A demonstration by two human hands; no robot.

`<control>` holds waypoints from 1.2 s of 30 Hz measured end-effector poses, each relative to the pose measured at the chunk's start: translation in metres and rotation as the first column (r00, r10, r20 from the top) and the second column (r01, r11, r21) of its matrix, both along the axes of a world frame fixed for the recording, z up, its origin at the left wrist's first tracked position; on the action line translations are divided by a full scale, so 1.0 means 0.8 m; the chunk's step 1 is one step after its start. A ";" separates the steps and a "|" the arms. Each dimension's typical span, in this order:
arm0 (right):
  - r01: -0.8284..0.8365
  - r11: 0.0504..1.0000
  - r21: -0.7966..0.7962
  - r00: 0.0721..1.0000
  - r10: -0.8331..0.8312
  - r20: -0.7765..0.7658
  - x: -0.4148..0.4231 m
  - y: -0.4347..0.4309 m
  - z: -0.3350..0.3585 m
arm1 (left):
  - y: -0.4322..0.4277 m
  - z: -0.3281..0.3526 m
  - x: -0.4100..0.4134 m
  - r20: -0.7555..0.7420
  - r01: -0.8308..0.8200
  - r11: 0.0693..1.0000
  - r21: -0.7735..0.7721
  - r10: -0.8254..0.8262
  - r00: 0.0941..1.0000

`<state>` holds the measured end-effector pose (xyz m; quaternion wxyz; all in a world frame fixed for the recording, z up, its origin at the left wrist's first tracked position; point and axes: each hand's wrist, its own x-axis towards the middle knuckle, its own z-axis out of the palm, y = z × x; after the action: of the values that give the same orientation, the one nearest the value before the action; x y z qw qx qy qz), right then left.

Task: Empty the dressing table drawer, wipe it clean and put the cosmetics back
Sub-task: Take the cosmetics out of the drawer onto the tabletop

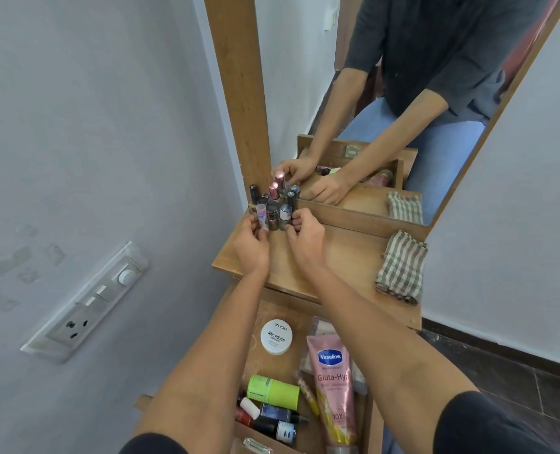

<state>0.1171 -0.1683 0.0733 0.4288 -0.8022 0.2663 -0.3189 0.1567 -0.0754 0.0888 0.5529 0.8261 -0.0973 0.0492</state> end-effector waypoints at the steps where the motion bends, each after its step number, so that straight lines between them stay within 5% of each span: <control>1: 0.004 1.000 0.004 1.000 -0.004 0.001 0.000 0.000 0.000 | 0.000 0.000 0.000 -0.001 0.000 1.000 -0.007 0.000 1.000; 18: -0.075 0.997 0.021 0.991 0.072 0.108 -0.080 0.041 0.013 | 0.064 -0.008 -0.036 -0.078 -0.028 0.994 -0.102 0.020 0.997; 22: -0.174 0.963 -0.207 0.975 0.197 0.100 -0.127 0.071 -0.002 | 0.096 -0.016 -0.064 -0.043 -0.036 0.991 -0.125 0.030 0.999; 26: -0.387 0.882 -0.268 0.922 0.368 -0.119 -0.170 0.093 -0.020 | 0.129 -0.027 -0.100 -0.071 0.012 0.995 -0.097 -0.019 0.997; 30: -0.553 0.817 -0.163 0.799 0.465 -0.382 -0.200 0.108 -0.035 | 0.162 -0.043 -0.130 -0.217 0.206 0.973 0.106 -0.180 0.959; 36: -0.698 0.709 -0.098 0.602 0.508 -0.616 -0.240 0.128 -0.047 | 0.199 -0.056 -0.149 -0.457 0.575 0.717 0.395 -0.390 0.800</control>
<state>-0.0746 -0.0658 0.0360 0.2765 -0.9593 0.0281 0.0508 0.0375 0.0835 0.0438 0.3122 0.8825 -0.2248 -0.2706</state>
